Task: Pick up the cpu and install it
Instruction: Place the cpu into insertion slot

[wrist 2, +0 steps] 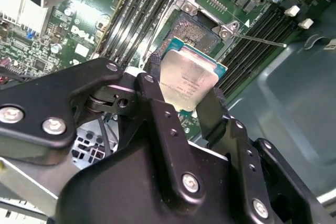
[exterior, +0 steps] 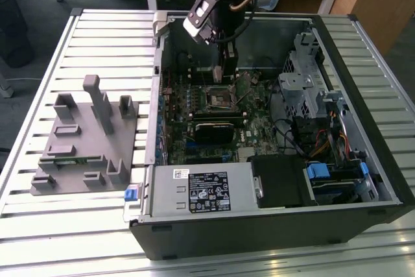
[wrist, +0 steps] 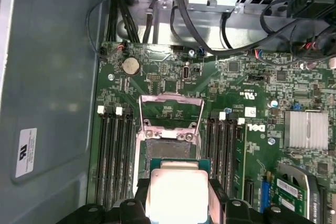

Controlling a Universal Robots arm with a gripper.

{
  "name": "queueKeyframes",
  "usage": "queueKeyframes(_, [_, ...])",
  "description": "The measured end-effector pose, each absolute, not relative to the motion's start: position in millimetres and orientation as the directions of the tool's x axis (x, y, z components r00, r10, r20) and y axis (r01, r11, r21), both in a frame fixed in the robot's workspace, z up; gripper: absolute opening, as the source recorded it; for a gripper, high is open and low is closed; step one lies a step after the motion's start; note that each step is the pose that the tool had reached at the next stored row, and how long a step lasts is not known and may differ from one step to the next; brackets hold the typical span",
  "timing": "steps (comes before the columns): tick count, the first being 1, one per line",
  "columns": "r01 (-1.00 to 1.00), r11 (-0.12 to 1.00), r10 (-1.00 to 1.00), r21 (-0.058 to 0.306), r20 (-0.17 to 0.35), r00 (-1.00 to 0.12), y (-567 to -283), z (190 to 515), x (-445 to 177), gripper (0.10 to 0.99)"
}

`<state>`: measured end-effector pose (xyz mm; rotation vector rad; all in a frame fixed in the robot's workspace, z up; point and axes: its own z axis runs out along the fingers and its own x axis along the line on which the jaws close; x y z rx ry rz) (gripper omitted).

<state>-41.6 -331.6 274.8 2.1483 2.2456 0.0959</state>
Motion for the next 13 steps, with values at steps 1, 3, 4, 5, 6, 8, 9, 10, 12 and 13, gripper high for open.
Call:
queueKeyframes(1, [0.997, 0.044, 0.999, 0.067, 0.019, -0.045, -331, 273, -41, 0.525])
queueKeyframes(3, [0.997, 0.044, 0.999, 0.067, 0.019, -0.045, -331, 270, -41, 0.525])
queueKeyframes(4, [0.997, 0.044, 0.999, 0.067, 0.019, -0.045, -331, 268, -41, 0.525])
queueKeyframes(5, [0.997, 0.044, 0.999, 0.067, 0.019, -0.045, -331, 266, -41, 0.525])
queueKeyframes(6, [0.997, 0.044, 0.999, 0.067, 0.019, -0.045, -331, 265, -41, 0.525])
queueKeyframes(8, [0.997, 0.044, 0.999, 0.067, 0.019, -0.045, -331, 262, -41, 0.525])
queueKeyframes(9, [0.997, 0.044, 0.999, 0.067, 0.019, -0.045, -331, 261, -41, 0.525])
queueKeyframes(10, [0.997, 0.044, 0.999, 0.067, 0.019, -0.045, -331, 260, -41, 0.525])
queueKeyframes(12, [0.997, 0.044, 0.999, 0.067, 0.019, -0.045, -331, 258, -41, 0.525])
queueKeyframes(13, [0.997, 0.044, 0.999, 0.067, 0.019, -0.045, -331, 257, -41, 0.525])
